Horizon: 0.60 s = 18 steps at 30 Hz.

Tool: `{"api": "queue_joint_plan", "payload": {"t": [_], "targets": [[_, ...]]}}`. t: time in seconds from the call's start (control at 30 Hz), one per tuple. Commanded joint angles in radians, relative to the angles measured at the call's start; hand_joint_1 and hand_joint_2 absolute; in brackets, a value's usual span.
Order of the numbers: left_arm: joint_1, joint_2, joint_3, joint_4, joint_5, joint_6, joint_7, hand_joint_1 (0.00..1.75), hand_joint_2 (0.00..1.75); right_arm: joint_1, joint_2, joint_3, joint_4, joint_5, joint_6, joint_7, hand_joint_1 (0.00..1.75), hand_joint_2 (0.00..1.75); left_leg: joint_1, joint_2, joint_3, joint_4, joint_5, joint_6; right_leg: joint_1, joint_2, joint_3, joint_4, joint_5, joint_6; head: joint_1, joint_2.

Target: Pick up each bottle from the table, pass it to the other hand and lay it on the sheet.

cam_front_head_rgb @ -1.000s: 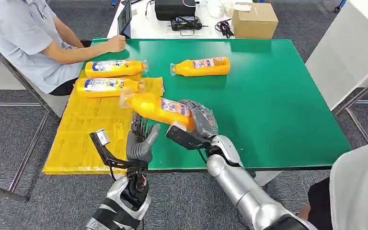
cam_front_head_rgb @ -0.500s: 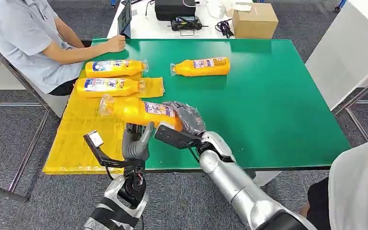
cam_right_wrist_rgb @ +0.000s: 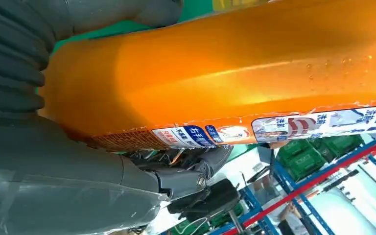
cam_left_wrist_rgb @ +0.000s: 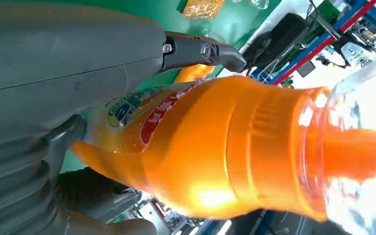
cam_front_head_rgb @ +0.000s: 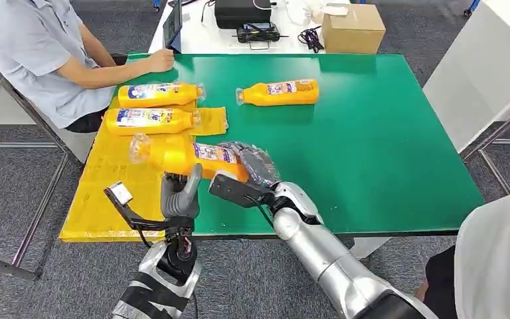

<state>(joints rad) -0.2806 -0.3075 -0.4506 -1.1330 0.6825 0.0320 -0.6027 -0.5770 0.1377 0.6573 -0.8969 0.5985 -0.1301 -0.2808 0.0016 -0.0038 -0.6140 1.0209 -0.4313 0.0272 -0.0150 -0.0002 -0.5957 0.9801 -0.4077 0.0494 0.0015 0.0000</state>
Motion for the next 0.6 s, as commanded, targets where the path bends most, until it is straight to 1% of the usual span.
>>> {"api": "queue_joint_plan", "payload": {"t": [0.03,0.1,0.13,0.17,0.2,0.27,0.3,0.37,0.4,0.47,0.5,0.53,0.6], "targets": [[-0.038,0.01,0.055,0.005,-0.004,0.003,-0.007,0.0,1.75,-0.045,-0.005,0.062,-0.015,-0.002,0.017,-0.005,1.75,1.75,0.0,0.001,0.001,0.0,0.0,-0.001,0.0,0.001,0.0,0.0,0.0,-0.001,0.0,0.0],[-0.039,0.009,0.058,0.009,-0.004,0.003,-0.007,0.0,1.75,-0.044,-0.007,0.066,-0.02,0.0,0.017,-0.006,1.75,1.75,0.001,0.002,0.006,0.0,-0.003,-0.002,0.001,0.001,0.005,0.001,-0.003,-0.003,0.0,0.0],[-0.039,0.006,0.062,0.011,-0.004,0.005,-0.008,0.0,1.75,-0.045,-0.008,0.069,-0.023,0.005,0.014,-0.006,1.75,1.75,0.0,0.001,0.002,0.0,-0.001,-0.001,0.0,0.001,0.002,0.0,-0.001,-0.002,0.0,0.0],[-0.041,0.006,0.064,0.011,-0.005,0.006,-0.008,0.0,1.75,-0.045,-0.007,0.07,-0.023,0.005,0.015,-0.006,1.75,1.75,0.001,0.001,0.004,0.0,-0.002,-0.002,0.001,0.001,0.003,0.0,-0.002,-0.002,0.0,0.0],[-0.042,0.006,0.065,0.01,-0.005,0.006,-0.008,0.0,1.75,-0.047,-0.005,0.071,-0.024,0.005,0.016,-0.006,1.75,1.75,0.0,0.001,0.002,0.0,-0.001,-0.001,0.0,0.0,0.001,0.0,-0.001,-0.001,0.0,0.0],[-0.047,0.001,0.071,0.014,-0.004,0.006,-0.007,0.0,1.75,-0.054,0.0,0.079,-0.02,0.014,0.014,-0.002,1.75,1.75,0.001,0.002,0.005,0.001,-0.003,-0.002,0.001,0.001,0.005,0.001,-0.002,-0.003,0.0,0.0],[-0.05,-0.001,0.073,0.021,-0.005,0.007,-0.006,0.0,1.75,-0.057,0.001,0.078,-0.018,0.013,0.015,-0.003,1.75,1.75,0.0,0.001,0.001,0.0,-0.001,-0.001,0.0,0.001,0.001,0.0,0.0,-0.001,0.0,0.0],[-0.055,-0.003,0.074,0.032,-0.008,0.004,-0.005,0.0,1.75,-0.057,0.002,0.085,-0.022,0.01,0.023,-0.005,1.75,1.75,0.001,0.001,0.004,0.001,-0.002,-0.002,0.001,0.001,0.004,0.002,-0.002,-0.003,0.0,0.0],[-0.056,-0.004,0.075,0.033,-0.008,0.004,-0.005,0.0,1.75,-0.056,0.003,0.088,-0.023,0.01,0.024,-0.005,1.75,1.75,0.0,0.001,0.001,0.0,0.0,-0.001,0.0,0.001,0.0,0.0,0.0,-0.001,0.0,0.0],[-0.058,-0.003,0.075,0.034,-0.011,-0.001,-0.005,0.02,1.75,-0.054,0.003,0.091,-0.025,0.006,0.031,-0.008,1.75,1.75,0.0,0.0,0.002,0.0,-0.001,-0.001,0.0,0.0,0.002,0.0,-0.001,-0.002,0.0,0.0],[-0.06,-0.001,0.076,0.032,-0.014,-0.001,-0.007,1.52,1.75,-0.054,0.003,0.092,-0.022,0.005,0.032,-0.008,1.75,1.75,0.0,0.001,0.001,0.0,0.0,-0.001,0.0,0.0,0.001,0.0,0.0,-0.001,0.0,0.0],[-0.061,-0.001,0.077,0.029,-0.02,-0.002,-0.01,1.75,1.75,-0.057,0.005,0.092,-0.014,-0.001,0.037,-0.008,1.75,1.75,0.0,0.001,0.003,0.0,-0.001,-0.001,0.0,0.0,0.003,0.001,-0.001,-0.002,0.0,0.0],[-0.058,-0.002,0.08,0.022,-0.034,0.005,-0.018,1.75,1.75,-0.055,0.009,0.084,-0.004,-0.019,0.044,-0.014,1.75,1.75,0.0,0.0,0.001,0.0,0.0,-0.001,0.0,0.0,0.001,0.0,0.0,-0.001,0.0,0.0]]}}
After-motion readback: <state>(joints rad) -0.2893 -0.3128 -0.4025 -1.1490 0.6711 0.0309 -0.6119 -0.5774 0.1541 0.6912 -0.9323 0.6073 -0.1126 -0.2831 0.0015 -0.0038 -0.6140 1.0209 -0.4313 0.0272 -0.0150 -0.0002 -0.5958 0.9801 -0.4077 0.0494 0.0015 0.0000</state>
